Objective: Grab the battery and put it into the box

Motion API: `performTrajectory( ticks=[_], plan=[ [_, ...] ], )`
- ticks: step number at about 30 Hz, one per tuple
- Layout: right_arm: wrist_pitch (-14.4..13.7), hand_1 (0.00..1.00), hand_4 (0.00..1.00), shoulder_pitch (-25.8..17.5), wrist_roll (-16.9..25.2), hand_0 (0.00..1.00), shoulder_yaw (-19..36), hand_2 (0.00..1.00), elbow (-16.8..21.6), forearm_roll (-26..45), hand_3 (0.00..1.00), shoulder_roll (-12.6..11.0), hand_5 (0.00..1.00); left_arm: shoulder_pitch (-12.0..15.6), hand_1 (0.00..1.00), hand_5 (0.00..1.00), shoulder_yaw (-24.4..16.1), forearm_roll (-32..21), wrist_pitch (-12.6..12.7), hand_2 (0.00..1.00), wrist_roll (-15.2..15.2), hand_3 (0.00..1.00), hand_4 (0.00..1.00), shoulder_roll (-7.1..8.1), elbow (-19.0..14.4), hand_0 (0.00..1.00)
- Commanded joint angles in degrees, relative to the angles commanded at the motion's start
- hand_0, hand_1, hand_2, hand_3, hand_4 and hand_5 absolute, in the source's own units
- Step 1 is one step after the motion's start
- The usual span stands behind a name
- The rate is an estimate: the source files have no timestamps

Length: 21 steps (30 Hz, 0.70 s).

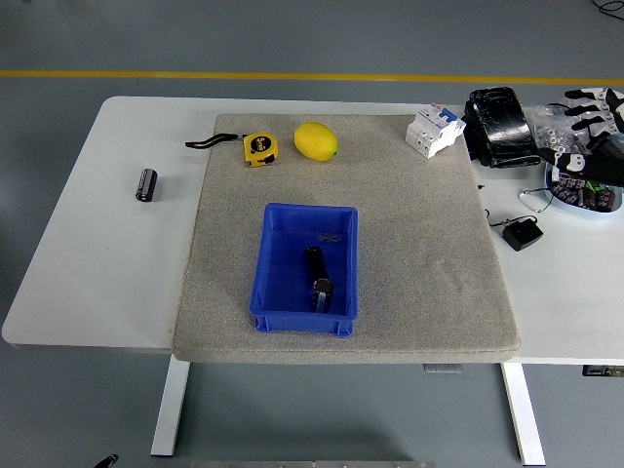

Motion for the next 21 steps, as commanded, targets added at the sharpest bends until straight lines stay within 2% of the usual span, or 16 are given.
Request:
performTrajectory(
  ticks=[3, 4, 6, 9, 10, 12, 15, 16, 18, 21],
  plan=[
    [0.36, 0.385, 0.975, -2.41, 1.92, 0.274, 2.83, 0.465, 0.56, 3.77, 0.813, 1.83, 0.352, 0.14, 0.726, 0.865, -0.23, 0.66, 0.16, 0.855, 0.05, 0.841, 0.817, -0.15, 0.0, 0.737],
    [0.57, 0.263, 0.998, -3.04, 2.42, 0.192, 3.23, 0.356, 0.78, 5.68, 0.844, 2.3, 0.452, 0.17, 0.723, 0.868, -0.31, 0.81, 0.17, 0.848, 0.07, 0.838, 0.816, -0.18, 0.0, 0.732],
    [1.33, 0.263, 0.998, -4.05, 3.14, 0.192, 3.66, 0.356, 1.17, 8.75, 0.844, 3.04, 0.452, 0.23, 0.723, 0.868, -0.55, 1.18, 0.15, 0.848, 0.11, 0.838, 0.816, -0.21, -0.01, 0.732],
    [4.28, 0.263, 0.998, -5.98, 3.21, 0.192, 3.91, 0.356, 1.87, 15.57, 0.844, 4.47, 0.452, 0.32, 0.723, 0.868, -0.76, 1.47, 0.15, 0.848, 0.12, 0.838, 0.816, -0.25, -0.01, 0.732],
    [5.05, 0.205, 0.998, -6.32, 3.13, 0.171, 3.89, 0.315, 1.95, 17.77, 0.861, 4.76, 0.559, 0.34, 0.724, 0.863, -0.81, 1.53, 0.14, 0.846, 0.11, 0.838, 0.811, -0.26, -0.01, 0.734],
    [6.56, 0.205, 0.998, -6.9, 3.3, 0.171, 4.0, 0.315, 1.83, 21.91, 0.861, 5.38, 0.559, 0.35, 0.724, 0.863, -0.77, 1.56, 0.11, 0.846, 0.12, 0.838, 0.811, -0.26, -0.02, 0.734],
    [9.01, 0.205, 0.998, -7.46, 3.38, 0.171, 4.59, 0.315, 1.7, 24.31, 0.861, 6.12, 0.559, 0.3, 0.724, 0.863, -0.67, 1.67, 0.04, 0.846, 0.09, 0.838, 0.811, -0.23, -0.01, 0.734],
    [10.0, 0.232, 0.998, -7.69, 2.99, 0.202, 4.77, 0.343, 1.85, 25.58, 0.861, 6.41, 0.61, 0.28, 0.721, 0.858, -0.71, 1.73, 0.04, 0.847, 0.06, 0.836, 0.804, -0.23, 0.0, 0.734],
    [12.93, 0.232, 0.998, -8.35, 0.56, 0.202, 5.26, 0.343, 2.49, 29.74, 0.861, 7.33, 0.61, 0.24, 0.721, 0.858, -0.73, 1.8, 0.03, 0.847, 0.02, 0.836, 0.804, -0.21, 0.02, 0.734],
    [18.83, 0.232, 0.998, -9.05, -4.86, 0.202, 5.32, 0.343, 3.16, 37.19, 0.861, 8.29, 0.61, 0.22, 0.721, 0.858, -0.54, 1.66, -0.02, 0.847, -0.04, 0.836, 0.804, -0.17, 0.04, 0.734]
  ],
)
